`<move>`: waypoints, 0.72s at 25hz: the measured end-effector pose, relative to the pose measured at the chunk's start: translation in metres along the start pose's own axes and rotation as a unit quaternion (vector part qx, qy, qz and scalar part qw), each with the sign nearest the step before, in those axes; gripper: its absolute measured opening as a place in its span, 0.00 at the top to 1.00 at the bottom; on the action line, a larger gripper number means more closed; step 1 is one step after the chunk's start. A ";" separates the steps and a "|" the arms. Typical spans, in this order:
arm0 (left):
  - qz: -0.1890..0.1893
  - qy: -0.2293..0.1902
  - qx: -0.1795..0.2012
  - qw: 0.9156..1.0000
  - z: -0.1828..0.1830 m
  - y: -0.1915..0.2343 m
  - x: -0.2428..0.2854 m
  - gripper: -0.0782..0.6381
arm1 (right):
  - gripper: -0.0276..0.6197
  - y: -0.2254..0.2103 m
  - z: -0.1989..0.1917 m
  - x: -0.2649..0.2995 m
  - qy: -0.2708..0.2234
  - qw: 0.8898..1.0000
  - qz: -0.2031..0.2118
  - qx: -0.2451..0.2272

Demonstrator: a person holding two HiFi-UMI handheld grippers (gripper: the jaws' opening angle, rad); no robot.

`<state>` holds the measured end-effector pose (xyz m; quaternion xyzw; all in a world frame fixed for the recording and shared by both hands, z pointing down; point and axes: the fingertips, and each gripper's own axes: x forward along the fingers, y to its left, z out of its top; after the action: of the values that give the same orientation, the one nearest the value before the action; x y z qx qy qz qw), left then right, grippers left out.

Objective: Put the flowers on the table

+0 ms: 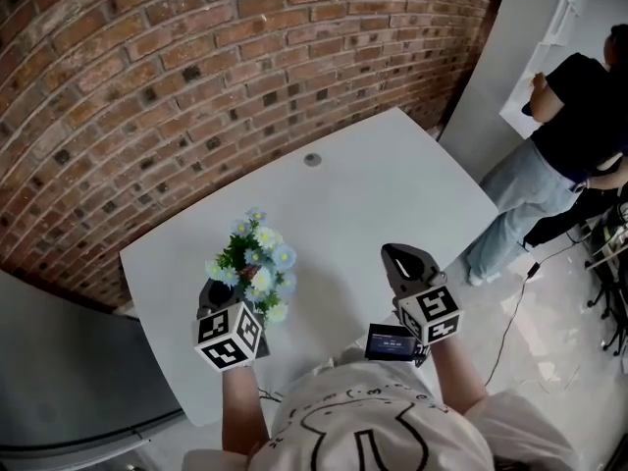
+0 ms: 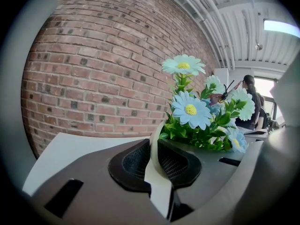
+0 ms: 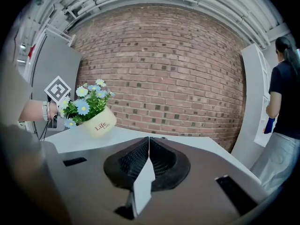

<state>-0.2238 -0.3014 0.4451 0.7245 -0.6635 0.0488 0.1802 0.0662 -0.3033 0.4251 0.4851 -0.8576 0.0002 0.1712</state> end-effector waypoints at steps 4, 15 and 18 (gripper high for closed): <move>0.003 0.006 0.000 1.000 -0.005 0.001 0.005 0.82 | 0.93 -0.001 -0.004 0.006 0.006 1.000 0.003 0.002; 0.024 0.036 -0.006 0.999 -0.024 0.001 0.025 0.82 | 0.93 -0.014 -0.017 0.032 0.024 0.999 0.028 0.006; 0.033 0.047 -0.009 0.998 -0.029 0.000 0.033 0.82 | 0.93 -0.023 -0.022 0.041 0.033 0.999 0.034 0.010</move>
<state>-0.2156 -0.3232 0.4827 0.6971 -0.6787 0.0822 0.2160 0.0726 -0.3454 0.4543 0.4573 -0.8673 0.0302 0.1942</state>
